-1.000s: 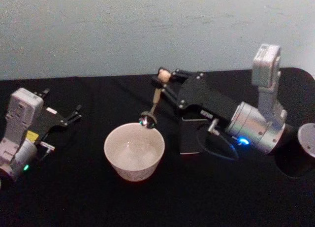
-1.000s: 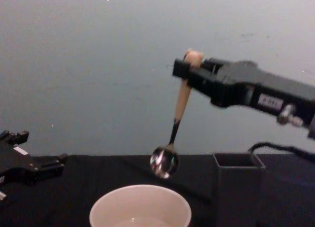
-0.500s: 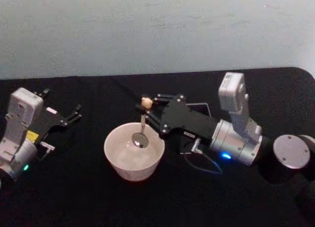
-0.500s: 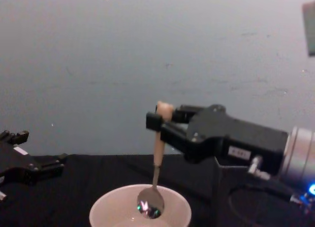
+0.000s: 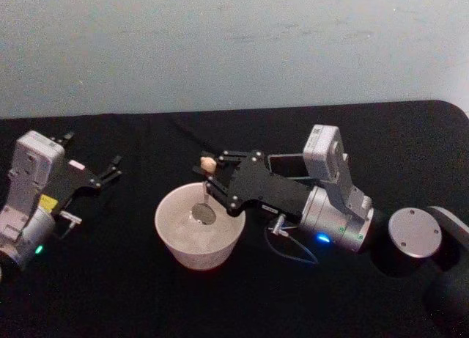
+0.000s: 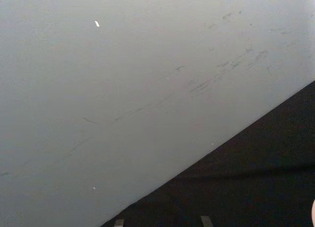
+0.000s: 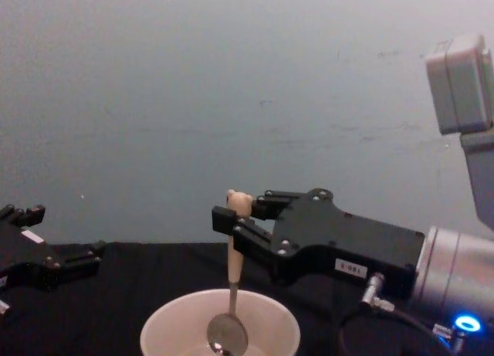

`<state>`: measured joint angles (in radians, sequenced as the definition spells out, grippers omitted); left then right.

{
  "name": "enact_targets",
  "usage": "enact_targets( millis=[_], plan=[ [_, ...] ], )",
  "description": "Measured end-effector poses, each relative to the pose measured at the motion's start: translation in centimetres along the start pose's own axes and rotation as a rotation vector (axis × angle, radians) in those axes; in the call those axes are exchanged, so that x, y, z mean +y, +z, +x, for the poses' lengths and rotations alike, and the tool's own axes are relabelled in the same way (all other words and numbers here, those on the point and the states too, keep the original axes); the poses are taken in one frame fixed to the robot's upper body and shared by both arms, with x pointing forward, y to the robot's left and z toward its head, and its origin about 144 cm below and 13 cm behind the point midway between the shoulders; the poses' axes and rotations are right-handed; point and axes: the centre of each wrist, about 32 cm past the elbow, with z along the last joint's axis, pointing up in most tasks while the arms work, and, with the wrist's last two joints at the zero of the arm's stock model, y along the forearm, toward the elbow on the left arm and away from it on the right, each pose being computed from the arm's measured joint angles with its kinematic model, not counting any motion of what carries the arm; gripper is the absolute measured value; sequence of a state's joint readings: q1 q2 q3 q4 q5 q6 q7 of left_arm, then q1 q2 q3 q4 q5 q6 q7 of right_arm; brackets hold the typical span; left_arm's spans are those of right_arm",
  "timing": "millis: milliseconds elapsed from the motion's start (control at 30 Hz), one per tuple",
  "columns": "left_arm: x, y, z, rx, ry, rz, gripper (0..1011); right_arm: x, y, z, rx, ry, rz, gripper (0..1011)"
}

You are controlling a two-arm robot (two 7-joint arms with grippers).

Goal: Pick up the stirring spoon with one hand, stir inside the cup, then place it back in its original position.

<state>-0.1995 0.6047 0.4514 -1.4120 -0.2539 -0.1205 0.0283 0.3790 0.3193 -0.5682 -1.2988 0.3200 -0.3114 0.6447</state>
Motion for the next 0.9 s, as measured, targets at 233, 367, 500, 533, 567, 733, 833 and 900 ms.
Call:
enact_targets(
  millis=[233,367,500,533,567,733,833,900],
  plan=[
    [0.0,0.0,0.0,0.0,0.0,0.0,1001,0.1,-0.2,-0.1,0.003,-0.004,-0.004,214],
    [0.0,0.0,0.0,0.0,0.0,0.0,1001,0.0,-0.2,0.0,0.005,-0.013,-0.006,214],
    [0.0,0.0,0.0,0.0,0.0,0.0,1001,-0.2,-0.2,0.1,0.005,-0.025,-0.009,214],
    [0.0,0.0,0.0,0.0,0.0,0.0,1001,-0.4,-0.1,0.2,0.004,-0.03,-0.01,214],
    [0.0,0.0,0.0,0.0,0.0,0.0,1001,-0.5,-0.1,0.2,0.003,-0.032,-0.011,214],
    [0.0,0.0,0.0,0.0,0.0,0.0,1001,-1.5,0.1,0.1,0.008,-0.036,-0.013,214],
    [0.0,0.0,0.0,0.0,0.0,0.0,1001,-2.0,0.3,-0.1,0.015,-0.029,-0.013,214],
    [0.0,0.0,0.0,0.0,0.0,0.0,1001,-2.3,0.4,-0.3,0.02,-0.022,-0.013,214]
  ],
)
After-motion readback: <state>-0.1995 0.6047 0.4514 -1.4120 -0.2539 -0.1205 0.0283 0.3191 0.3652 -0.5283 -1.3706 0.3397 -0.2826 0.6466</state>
